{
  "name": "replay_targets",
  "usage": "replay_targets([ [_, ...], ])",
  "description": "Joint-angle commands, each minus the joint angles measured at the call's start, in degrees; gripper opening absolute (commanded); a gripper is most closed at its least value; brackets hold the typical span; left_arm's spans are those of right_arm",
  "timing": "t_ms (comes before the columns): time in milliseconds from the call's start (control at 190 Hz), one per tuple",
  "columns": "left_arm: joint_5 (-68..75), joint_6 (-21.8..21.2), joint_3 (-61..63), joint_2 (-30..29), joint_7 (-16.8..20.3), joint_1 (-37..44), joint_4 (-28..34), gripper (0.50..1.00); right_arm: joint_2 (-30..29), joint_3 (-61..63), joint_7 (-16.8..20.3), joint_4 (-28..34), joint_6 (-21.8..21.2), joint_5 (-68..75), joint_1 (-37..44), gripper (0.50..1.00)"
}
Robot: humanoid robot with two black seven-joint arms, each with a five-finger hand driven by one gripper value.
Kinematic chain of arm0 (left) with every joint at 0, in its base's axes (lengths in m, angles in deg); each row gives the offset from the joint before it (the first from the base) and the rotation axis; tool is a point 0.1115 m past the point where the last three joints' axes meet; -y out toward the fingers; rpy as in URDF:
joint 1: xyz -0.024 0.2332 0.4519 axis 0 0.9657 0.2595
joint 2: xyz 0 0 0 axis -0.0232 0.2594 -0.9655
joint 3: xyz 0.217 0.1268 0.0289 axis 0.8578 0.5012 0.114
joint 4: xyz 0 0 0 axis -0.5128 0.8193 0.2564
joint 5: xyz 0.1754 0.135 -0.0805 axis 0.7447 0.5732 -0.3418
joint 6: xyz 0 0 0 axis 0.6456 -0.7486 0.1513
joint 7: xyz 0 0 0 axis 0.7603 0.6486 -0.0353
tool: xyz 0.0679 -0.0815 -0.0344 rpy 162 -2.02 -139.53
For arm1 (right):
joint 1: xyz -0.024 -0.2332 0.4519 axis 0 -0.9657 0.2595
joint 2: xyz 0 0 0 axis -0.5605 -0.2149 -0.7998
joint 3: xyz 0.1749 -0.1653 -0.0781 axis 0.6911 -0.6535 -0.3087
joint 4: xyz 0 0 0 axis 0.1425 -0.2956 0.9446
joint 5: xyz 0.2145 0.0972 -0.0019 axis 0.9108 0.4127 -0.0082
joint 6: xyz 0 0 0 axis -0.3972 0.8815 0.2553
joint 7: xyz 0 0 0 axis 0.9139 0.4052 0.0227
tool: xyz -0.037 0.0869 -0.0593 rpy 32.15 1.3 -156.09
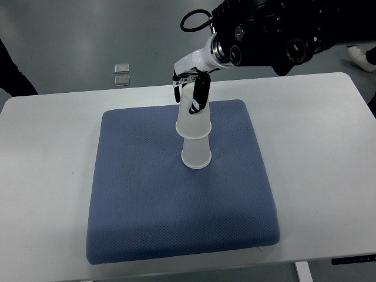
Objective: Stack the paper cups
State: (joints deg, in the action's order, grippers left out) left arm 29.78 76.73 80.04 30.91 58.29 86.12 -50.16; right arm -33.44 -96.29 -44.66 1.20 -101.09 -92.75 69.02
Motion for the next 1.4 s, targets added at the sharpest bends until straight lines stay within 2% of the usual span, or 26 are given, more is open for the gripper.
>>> replay_targets([
  [0, 0.0, 0.0, 0.0, 0.0, 0.0, 0.0, 0.1, 1.0, 0.0, -0.5, 0.0, 0.0, 0.1, 0.0, -0.1, 0.678],
  [437, 0.0, 0.0, -0.1, 0.0, 0.0, 0.0, 0.1, 1.0, 0.0, -0.9, 0.0, 0.0, 1.6, 0.0, -1.3, 0.701],
  [684, 0.0, 0.0, -0.1, 0.0, 0.0, 0.1, 0.2, 1.0, 0.0, -0.9, 0.0, 0.0, 1.7, 0.0, -1.7, 0.735],
  [1394, 0.0, 0.0, -0.1, 0.0, 0.0, 0.0, 0.2, 1.0, 0.0, -0.5, -0.1, 0.0, 2.6, 0.0, -3.6, 0.75],
])
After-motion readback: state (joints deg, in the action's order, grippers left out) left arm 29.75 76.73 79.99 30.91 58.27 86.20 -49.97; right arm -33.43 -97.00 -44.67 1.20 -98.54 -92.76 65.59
